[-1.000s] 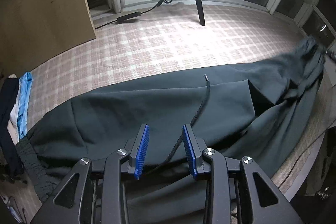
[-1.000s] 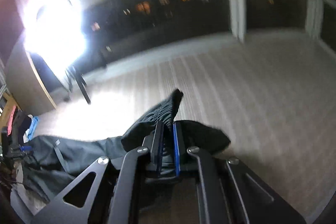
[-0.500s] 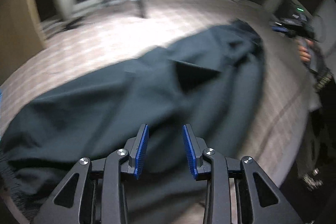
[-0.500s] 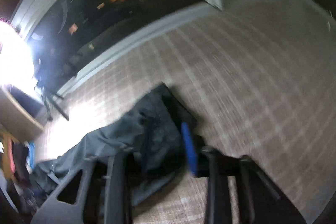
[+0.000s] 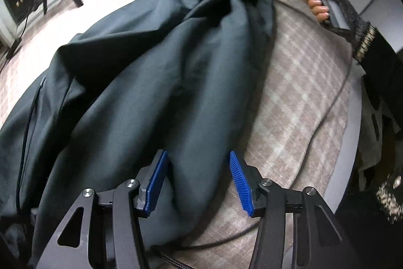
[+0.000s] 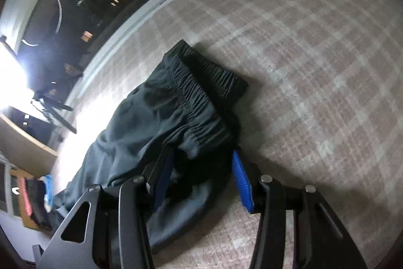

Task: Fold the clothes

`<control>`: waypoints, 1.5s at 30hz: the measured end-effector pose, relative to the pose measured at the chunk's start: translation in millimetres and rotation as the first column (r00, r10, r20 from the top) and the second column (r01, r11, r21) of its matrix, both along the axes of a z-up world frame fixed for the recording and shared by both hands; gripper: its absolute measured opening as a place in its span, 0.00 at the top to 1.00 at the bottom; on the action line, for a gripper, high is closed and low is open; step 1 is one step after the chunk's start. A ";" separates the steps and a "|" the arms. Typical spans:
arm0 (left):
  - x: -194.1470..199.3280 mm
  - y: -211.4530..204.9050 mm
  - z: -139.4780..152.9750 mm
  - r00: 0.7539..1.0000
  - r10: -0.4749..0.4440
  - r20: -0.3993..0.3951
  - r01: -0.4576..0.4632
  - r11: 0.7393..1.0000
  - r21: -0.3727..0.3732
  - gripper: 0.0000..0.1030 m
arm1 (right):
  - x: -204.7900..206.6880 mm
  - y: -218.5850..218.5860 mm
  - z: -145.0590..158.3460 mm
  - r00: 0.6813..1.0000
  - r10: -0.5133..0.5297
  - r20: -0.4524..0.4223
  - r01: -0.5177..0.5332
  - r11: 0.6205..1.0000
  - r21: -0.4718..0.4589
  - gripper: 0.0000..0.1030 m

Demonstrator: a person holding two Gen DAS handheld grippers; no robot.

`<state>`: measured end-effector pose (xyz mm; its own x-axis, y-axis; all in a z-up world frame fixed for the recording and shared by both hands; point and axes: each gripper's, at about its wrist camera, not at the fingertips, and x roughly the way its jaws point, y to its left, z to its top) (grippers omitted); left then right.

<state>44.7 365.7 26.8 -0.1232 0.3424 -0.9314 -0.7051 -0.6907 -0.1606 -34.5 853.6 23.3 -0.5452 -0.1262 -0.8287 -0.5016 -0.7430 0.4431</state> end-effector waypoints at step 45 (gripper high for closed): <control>4.2 -34.4 -13.3 0.994 0.076 0.082 -0.081 0.995 0.063 0.53 | -122.6 -17.4 28.7 0.932 0.355 0.070 -0.361 0.927 0.099 0.50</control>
<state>48.9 331.3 13.4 -0.0785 0.3954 -0.9151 -0.6321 -0.7296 -0.2610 -157.1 836.1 52.0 -0.4376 -0.2135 -0.8734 -0.2128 -0.9192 0.3313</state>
